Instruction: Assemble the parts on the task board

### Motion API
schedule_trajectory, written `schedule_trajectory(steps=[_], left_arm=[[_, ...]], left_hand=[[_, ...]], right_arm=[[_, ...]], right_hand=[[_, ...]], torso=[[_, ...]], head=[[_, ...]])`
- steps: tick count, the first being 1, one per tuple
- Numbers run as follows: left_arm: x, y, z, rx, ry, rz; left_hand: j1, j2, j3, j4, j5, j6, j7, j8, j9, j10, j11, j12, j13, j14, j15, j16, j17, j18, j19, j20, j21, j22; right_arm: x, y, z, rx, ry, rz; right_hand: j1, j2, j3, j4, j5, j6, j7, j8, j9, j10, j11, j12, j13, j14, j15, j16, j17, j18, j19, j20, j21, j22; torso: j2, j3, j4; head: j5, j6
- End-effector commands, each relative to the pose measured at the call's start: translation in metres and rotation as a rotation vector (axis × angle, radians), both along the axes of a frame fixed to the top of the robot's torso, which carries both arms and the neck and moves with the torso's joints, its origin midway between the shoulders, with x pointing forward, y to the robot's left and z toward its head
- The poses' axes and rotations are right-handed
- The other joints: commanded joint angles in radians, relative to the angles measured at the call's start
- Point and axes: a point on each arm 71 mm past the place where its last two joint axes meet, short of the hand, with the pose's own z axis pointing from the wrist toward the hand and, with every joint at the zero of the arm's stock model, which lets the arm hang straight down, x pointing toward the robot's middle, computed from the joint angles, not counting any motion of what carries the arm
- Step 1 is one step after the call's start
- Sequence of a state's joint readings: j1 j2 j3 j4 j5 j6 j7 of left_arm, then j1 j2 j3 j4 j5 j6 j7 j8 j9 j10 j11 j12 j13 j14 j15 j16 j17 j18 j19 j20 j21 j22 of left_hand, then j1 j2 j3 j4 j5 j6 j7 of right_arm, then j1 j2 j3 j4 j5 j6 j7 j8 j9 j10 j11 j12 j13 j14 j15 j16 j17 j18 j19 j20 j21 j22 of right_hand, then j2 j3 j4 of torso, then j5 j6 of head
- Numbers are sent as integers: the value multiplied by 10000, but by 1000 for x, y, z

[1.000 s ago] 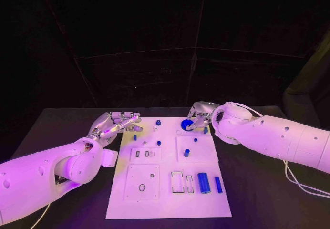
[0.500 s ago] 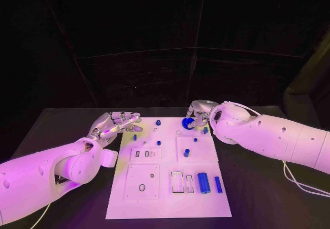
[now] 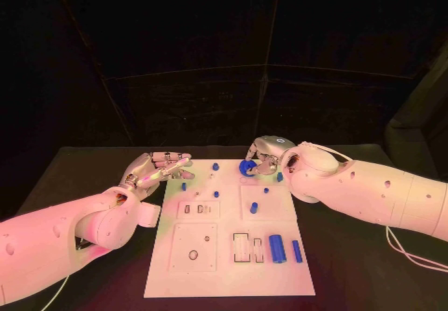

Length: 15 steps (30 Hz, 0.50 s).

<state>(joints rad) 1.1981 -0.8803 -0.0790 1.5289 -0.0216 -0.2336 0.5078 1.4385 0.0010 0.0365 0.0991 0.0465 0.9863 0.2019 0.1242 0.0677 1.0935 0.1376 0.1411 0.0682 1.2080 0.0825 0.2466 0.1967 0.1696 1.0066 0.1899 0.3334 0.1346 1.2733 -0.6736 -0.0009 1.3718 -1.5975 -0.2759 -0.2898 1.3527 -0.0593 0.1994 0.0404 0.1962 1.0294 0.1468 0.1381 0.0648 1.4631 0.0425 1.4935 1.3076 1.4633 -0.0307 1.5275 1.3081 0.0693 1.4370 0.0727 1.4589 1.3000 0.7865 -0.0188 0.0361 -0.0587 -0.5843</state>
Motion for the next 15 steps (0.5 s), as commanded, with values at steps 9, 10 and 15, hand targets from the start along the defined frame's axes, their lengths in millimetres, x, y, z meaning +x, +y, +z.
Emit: schedule_trajectory(steps=[9, 10, 15], left_arm=[[0, 0, 1, -42, -55, -124], [0, 0, 1, -41, -55, -121], [0, 0, 1, -34, -65, -97]], left_hand=[[29, 69, -1, -84, 20, 32, 45, -49, -16, 45, 54, -59, -11, -7, 11, -36, 9, 128, 30, 37, -52, -15], [29, 69, -1, -84, 20, 32, 45, -49, -16, 45, 54, -59, -11, -7, 11, -36, 9, 128, 30, 37, -52, -15], [42, 76, 8, -105, 19, 34, 46, -61, -17, 50, 54, -77, -12, -10, 10, -51, 18, 128, 31, 36, -56, -19]], right_arm=[[-12, 46, 13, 947, -896, 973], [-12, 51, 13, 973, -911, 1030], [-11, 73, 9, 975, -813, 1307]], right_hand=[[-309, -68, 19, 140, 113, 456, -251, -126, 12, 556, -52, -28, 1833, 862, -40, 56, 1525, -173, 144, -3, 100, 129], [-338, -65, 33, 154, 154, 461, -252, -136, 14, 560, -53, -23, 1840, 862, -38, 56, 1523, -175, 149, -1, 104, 139], [-379, -68, 57, 171, 213, 465, -253, -154, 16, 560, -53, -25, 1841, 861, -37, 55, 1522, -182, 169, 2, 121, 179]], torso=[[8, -19, 41], [6, -24, 33], [8, -9, 33]], head=[[29, 1], [37, 12], [84, -3]])
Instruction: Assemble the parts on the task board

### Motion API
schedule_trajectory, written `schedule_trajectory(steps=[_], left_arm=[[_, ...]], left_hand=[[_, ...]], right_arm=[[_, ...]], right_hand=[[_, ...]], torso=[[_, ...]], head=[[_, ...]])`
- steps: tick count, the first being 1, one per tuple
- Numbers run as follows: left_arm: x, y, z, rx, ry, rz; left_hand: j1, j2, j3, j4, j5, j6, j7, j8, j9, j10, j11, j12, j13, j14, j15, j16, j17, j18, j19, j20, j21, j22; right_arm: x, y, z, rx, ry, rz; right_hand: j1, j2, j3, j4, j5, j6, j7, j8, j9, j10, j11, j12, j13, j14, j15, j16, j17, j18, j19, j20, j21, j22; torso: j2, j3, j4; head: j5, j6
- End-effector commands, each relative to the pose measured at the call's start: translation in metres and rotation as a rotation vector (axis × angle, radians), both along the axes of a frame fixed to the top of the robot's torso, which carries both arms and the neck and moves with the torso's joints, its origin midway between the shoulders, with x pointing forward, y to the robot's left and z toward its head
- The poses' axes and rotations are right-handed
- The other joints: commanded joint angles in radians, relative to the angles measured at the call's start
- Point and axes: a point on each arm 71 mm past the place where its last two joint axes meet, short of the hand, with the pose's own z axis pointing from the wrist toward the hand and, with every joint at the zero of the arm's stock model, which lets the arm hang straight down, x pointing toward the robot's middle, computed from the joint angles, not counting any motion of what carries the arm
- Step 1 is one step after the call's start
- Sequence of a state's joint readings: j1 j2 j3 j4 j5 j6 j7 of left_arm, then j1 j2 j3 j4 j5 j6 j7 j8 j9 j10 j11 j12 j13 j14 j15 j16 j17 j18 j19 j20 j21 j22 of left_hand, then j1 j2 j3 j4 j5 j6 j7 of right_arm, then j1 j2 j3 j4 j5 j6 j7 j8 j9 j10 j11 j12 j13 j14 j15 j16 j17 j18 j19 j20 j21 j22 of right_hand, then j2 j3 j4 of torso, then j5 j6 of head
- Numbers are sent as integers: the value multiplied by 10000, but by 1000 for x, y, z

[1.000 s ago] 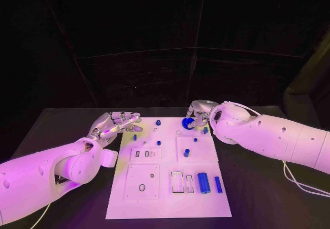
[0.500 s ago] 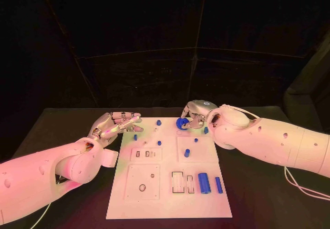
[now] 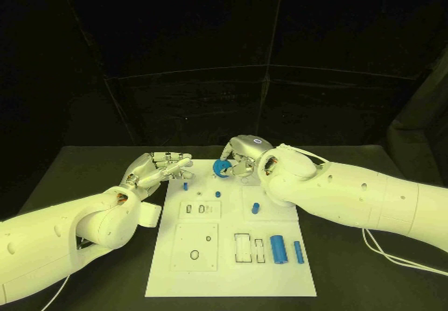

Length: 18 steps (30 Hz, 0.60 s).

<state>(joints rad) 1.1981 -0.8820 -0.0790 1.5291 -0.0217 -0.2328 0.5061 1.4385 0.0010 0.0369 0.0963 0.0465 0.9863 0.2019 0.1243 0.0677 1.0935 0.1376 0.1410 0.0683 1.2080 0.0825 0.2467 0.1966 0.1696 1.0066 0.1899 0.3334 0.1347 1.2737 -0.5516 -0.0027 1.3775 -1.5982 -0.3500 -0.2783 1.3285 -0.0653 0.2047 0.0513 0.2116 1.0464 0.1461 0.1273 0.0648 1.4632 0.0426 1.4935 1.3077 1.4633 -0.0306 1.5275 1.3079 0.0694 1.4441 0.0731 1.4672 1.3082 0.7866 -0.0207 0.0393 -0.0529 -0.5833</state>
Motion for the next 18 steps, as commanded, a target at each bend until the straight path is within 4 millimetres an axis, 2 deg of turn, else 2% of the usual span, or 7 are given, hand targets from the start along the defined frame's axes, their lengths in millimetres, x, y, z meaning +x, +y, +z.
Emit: schedule_trajectory(steps=[1, 4, 8, 10, 18], left_arm=[[0, -1, 2, -42, -81, -100], [0, -1, 2, -40, -84, -92], [0, -1, 2, -44, -75, -113], [0, -1, 2, -41, -71, -111], [0, 0, 1, -20, -71, -67]], left_hand=[[43, 76, 4, -77, 19, 34, 46, -61, -17, 50, 54, -76, -13, -10, 10, -52, 19, 128, 31, 36, -56, -20], [43, 76, 4, -77, 19, 34, 46, -61, -17, 50, 54, -76, -13, -10, 10, -52, 19, 128, 31, 36, -56, -20], [43, 77, 5, -79, 19, 33, 47, -63, -17, 49, 54, -78, -13, -10, 11, -54, 20, 128, 32, 36, -57, -20], [43, 77, 5, -80, 19, 33, 47, -65, -17, 49, 55, -80, -13, -10, 11, -55, 21, 128, 32, 36, -57, -21], [43, 77, 5, -80, 19, 33, 47, -65, -17, 49, 55, -80, -13, -10, 11, -55, 21, 128, 32, 36, -57, -21]], right_arm=[[1, 6, 0, 121, -232, 107], [2, 15, -6, 20, -77, 189], [3, 20, -13, -63, 116, 191], [4, 21, -16, -102, 199, 170], [7, 25, -23, -293, 458, 110]], right_hand=[[-138, -8, 4, 63, 59, 295, -247, -46, 16, 560, -54, -25, 1841, 862, -38, 55, 1524, -183, 98, -1, 38, 98], [-147, -12, 6, 66, 68, 293, -245, -51, 15, 554, -54, -34, 1833, 861, -38, 54, 1520, -186, 104, 0, 43, 110], [-158, -13, 10, 71, 78, 289, -243, -57, 15, 544, -53, -50, 1819, 858, -37, 49, 1505, -187, 108, 0, 47, 119], [-172, -15, 15, 76, 89, 282, -240, -67, 14, 538, -50, -58, 1812, 859, -36, 49, 1506, -188, 110, 1, 49, 123], [-174, -30, 28, 67, 110, 266, -237, -85, 11, 522, -49, -82, 1791, 855, -34, 43, 1490, -190, 114, 3, 53, 134]], torso=[[5, 15, -10], [6, 3, -7], [11, 9, 16], [8, 12, -4], [18, 23, -12]], head=[[41, -17], [45, -35], [65, -49], [90, -50], [115, -102]])
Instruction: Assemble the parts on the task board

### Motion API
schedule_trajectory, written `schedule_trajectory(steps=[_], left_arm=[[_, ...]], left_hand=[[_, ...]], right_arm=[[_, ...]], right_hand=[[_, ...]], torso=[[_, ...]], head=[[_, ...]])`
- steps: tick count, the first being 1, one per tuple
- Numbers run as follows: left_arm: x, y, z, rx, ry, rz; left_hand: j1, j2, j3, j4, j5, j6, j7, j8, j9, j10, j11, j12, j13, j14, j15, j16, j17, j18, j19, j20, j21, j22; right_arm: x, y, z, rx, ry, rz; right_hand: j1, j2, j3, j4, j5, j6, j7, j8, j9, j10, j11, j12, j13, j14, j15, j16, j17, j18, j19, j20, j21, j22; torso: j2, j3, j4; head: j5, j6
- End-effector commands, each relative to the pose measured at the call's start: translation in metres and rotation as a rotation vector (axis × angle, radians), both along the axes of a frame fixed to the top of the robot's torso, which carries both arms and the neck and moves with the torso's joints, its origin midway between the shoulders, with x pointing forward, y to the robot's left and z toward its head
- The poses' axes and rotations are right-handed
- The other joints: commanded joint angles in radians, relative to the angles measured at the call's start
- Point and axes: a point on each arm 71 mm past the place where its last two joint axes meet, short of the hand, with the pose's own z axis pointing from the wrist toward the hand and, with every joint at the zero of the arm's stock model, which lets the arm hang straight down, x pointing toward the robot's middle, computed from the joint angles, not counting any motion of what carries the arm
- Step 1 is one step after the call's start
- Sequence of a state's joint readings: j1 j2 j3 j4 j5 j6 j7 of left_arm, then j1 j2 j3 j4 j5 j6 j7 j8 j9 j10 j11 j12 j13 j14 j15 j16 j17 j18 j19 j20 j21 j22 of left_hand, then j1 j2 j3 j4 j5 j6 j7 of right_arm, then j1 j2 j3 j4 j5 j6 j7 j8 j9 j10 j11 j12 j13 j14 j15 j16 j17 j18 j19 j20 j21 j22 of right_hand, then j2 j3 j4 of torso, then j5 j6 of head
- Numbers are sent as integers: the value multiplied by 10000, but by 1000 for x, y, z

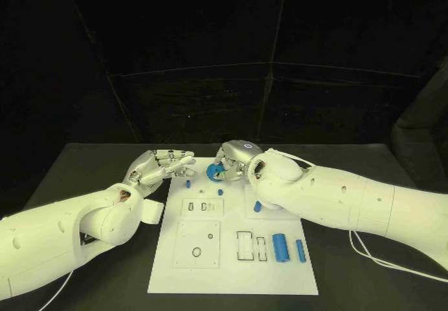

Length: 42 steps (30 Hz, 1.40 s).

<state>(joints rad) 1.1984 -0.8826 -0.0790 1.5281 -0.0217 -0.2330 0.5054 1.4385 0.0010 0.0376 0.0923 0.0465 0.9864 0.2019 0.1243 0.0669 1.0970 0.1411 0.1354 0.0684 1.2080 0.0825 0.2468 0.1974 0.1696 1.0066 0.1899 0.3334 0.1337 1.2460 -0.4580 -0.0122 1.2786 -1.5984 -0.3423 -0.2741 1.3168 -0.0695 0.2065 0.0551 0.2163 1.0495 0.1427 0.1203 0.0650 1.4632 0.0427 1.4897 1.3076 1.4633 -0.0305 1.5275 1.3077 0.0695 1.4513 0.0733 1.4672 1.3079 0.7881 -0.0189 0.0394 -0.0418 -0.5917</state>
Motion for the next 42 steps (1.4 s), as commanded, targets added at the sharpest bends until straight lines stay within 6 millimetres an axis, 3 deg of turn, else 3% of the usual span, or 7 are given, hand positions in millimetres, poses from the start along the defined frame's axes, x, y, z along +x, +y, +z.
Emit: schedule_trajectory(steps=[1, 7, 10, 13, 29, 35, 42], left_arm=[[0, -1, 1, -31, -75, -82], [0, -1, 1, -32, -72, -90], [0, -1, 1, -29, -71, -87], [0, -1, 1, -28, -67, -86], [0, 0, 1, -1, -37, -56], [0, 3, 2, 12, -46, -14], [0, 7, 2, 45, -62, 86]], left_hand=[[43, 77, -2, -40, 19, 33, 47, -65, -9, 14, 20, -24, -14, -10, 11, -56, 12, 128, 32, 36, -57, -11], [43, 77, -2, -40, 19, 33, 47, -65, -9, 14, 20, -24, -14, -10, 11, -56, 12, 128, 32, 36, -57, -11], [43, 77, -2, -40, 19, 33, 47, -65, -9, 14, 20, -24, -14, -10, 11, -56, 12, 128, 32, 36, -57, -11], [43, 77, -2, -40, 19, 33, 47, -65, -9, 14, 20, -24, -14, -10, 11, -56, 12, 128, 32, 36, -57, -11], [5, 84, -12, -38, 18, 39, 58, -84, -9, 23, 28, -53, -15, -8, 17, -77, 29, 125, 33, 38, -66, -19], [5, 84, -12, -38, 18, 39, 58, -84, -9, 23, 28, -53, -15, -8, 17, -77, 29, 125, 33, 38, -66, -19], [-2, 83, -15, -41, 18, 37, 60, -92, -10, 23, 31, -62, -16, -6, 19, -82, 34, 124, 34, 39, -68, -21]], right_arm=[[1, 2, -2, -169, 137, 59], [4, 3, -4, -238, 202, -42], [5, 4, -5, -288, 252, -63], [6, 4, -6, -342, 311, -108], [3, -1, -4, 53, 113, -72], [-7, -22, 7, 1378, -614, 265], [-22, -75, 15, 3014, -160, 390]], right_hand=[[-60, -2, 17, 21, 71, 217, -197, -31, 8, 507, -45, -66, 1772, 855, -33, 43, 1494, -192, 43, 2, 54, 139], [-215, -170, 2, 32, -63, -157, -59, -292, -23, 350, 65, -291, 1576, 853, 47, 39, 1489, -200, 50, 54, 64, 166], [-735, -412, -338, 284, 184, -581, 52, -530, -16, 224, 181, -468, 1423, 851, 152, 37, 1484, -197, 33, 148, 54, 149], [-1105, -530, -720, 592, -179, -924, 146, -574, -2, 108, 275, -625, 1288, 852, 239, 43, 1500, -191, 16, 242, 47, 134], [-1173, -306, -1692, 1455, 226, -1121, 216, -467, 52, -54, 355, -831, 1118, 851, 328, 52, 1522, -185, -2, 355, 53, 144], [-941, -180, -1725, 1433, 422, -1022, 181, -414, 65, -30, 323, -806, 1141, 847, 302, 45, 1502, -197, 31, 334, 83, 207], [-249, -92, -1682, 1015, 787, -966, 153, -400, 55, -92, 286, -902, 1069, 833, 266, 20, 1450, -184, -12, 297, 52, 140]], torso=[[4, 5, -13], [0, 3, -8], [-3, -4, -9], [-2, -1, -5], [-6, 5, -12], [-22, 11, -43], [-80, 55, -200]], head=[[4, -18], [14, -36], [0, -38], [10, -50], [54, -60], [32, -14], [26, 61]])
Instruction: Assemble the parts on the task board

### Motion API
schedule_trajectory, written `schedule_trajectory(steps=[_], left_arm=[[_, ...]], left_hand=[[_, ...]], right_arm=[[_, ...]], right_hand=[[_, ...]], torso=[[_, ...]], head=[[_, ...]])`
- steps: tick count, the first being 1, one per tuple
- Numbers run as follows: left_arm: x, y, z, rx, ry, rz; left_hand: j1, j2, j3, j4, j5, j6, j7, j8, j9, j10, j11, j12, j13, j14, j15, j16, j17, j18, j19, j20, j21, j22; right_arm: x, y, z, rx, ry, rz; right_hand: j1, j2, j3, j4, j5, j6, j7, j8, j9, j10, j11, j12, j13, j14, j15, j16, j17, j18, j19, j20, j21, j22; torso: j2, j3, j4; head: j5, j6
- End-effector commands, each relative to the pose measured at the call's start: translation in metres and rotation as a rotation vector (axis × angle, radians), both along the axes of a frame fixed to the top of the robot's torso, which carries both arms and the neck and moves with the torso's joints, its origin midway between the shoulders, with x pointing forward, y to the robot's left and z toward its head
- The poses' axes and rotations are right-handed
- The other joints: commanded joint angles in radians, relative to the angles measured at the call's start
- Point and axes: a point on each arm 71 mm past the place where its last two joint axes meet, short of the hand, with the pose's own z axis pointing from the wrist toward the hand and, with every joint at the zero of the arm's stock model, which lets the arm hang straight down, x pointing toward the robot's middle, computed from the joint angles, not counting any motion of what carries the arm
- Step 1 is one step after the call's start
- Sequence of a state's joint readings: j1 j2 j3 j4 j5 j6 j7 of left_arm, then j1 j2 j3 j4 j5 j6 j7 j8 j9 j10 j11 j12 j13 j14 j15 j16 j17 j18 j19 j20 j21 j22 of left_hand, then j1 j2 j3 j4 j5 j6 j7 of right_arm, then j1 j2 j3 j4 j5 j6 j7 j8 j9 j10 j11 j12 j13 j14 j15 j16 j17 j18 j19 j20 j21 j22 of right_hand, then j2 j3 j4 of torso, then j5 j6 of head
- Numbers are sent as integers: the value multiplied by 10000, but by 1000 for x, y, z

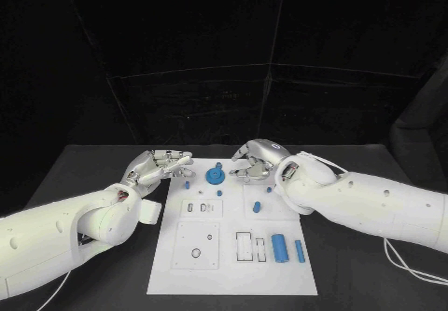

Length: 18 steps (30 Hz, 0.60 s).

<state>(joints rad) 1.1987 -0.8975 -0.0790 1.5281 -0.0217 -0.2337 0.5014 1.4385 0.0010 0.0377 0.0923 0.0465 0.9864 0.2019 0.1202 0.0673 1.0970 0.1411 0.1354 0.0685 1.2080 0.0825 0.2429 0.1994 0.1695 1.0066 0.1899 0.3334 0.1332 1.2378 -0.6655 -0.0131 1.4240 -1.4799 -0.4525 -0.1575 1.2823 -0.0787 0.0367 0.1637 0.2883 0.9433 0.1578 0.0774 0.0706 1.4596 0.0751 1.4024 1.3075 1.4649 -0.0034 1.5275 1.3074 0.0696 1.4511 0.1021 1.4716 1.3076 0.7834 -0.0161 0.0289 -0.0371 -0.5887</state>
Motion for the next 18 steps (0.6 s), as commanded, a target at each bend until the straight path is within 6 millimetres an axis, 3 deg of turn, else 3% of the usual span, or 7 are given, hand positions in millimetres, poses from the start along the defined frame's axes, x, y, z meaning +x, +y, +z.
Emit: schedule_trajectory(steps=[1, 6, 12, 14, 15, 17, 18], left_arm=[[0, 0, 2, -26, -96, -51], [1, -1, 1, -24, -102, -52], [3, -4, 1, -57, -125, -117], [3, -5, 1, -63, -125, -136], [3, -6, 0, -67, -124, -147], [4, -7, 0, -73, -123, -165], [4, -7, 0, -76, -121, -173]], left_hand=[[-2, 83, -15, -42, 19, 37, 60, -51, -14, 23, 31, -62, -17, -6, 19, -44, 14, 125, 34, 39, -68, -16], [3, 86, -12, -50, 19, 42, 54, -54, -13, 29, 28, -67, -16, -5, 18, -49, 19, 125, 36, 39, -69, -18], [18, 101, 1, -76, 19, 71, 30, -56, -7, 67, 11, -75, -11, 1, 11, -64, 34, 128, 41, 36, -73, -24], [18, 108, 5, -84, 19, 89, 20, -55, -5, 88, 4, -78, -9, 5, 7, -71, 42, 129, 43, 35, -75, -26], [19, 110, 7, -87, 19, 96, 16, -54, -4, 98, 0, -78, -8, 7, 5, -73, 45, 129, 45, 34, -76, -27], [18, 115, 9, -93, 19, 113, 7, -53, -1, 118, -7, -80, -6, 10, 2, -80, 52, 130, 47, 32, -77, -29], [18, 115, 9, -93, 19, 113, 7, -52, -1, 119, -7, -80, -6, 10, 2, -80, 52, 130, 47, 32, -77, -29]], right_arm=[[-8, -17, 9, 1775, 168, 382], [-12, -64, 5, 1833, 1100, 196], [-10, -99, 1, 1811, 1536, 245], [-7, -109, 0, 1815, 1566, 119], [-6, -114, -1, 1808, 1568, 43], [-3, -122, -2, 1788, 1557, -107], [-2, -126, -3, 1774, 1551, -194]], right_hand=[[183, 4, 17, -138, 88, 99, 1, 27, -3, -61, -41, -38, 1064, 819, -8, 24, 1465, -184, -12, 6, 6, 141], [569, 10, 20, -458, 116, 117, -4, 19, -9, -129, -52, -150, 974, 820, -20, 25, 1481, -181, -26, -4, -6, 125], [1042, 50, 107, -829, 109, 112, 3, -5, -18, -294, -56, -409, 764, 820, -24, 23, 1495, -171, -58, -12, -32, 76], [1108, 41, 111, -897, 103, 102, 6, -16, -21, -311, -55, -439, 741, 817, -23, 18, 1484, -166, -72, -11, -44, 52], [1129, 34, 110, -920, 101, 95, 8, -21, -23, -315, -54, -447, 736, 815, -22, 15, 1479, -166, -74, -10, -46, 49], [1160, 20, 106, -959, 93, 82, 10, -30, -25, -318, -51, -454, 731, 817, -21, 17, 1487, -165, -77, -10, -49, 45], [1160, 20, 106, -960, 93, 82, 10, -30, -25, -318, -51, -454, 731, 817, -21, 17, 1487, -165, -77, -10, -49, 45]], torso=[[-39, 33, -108], [-97, 81, -216], [-91, 141, -246], [-109, 123, -258], [-109, 131, -266], [-93, 114, -231], [-93, 127, -232]], head=[[-31, 44], [-46, 52], [-169, 107], [-204, 96], [-214, 114], [-247, 124], [-250, 123]])
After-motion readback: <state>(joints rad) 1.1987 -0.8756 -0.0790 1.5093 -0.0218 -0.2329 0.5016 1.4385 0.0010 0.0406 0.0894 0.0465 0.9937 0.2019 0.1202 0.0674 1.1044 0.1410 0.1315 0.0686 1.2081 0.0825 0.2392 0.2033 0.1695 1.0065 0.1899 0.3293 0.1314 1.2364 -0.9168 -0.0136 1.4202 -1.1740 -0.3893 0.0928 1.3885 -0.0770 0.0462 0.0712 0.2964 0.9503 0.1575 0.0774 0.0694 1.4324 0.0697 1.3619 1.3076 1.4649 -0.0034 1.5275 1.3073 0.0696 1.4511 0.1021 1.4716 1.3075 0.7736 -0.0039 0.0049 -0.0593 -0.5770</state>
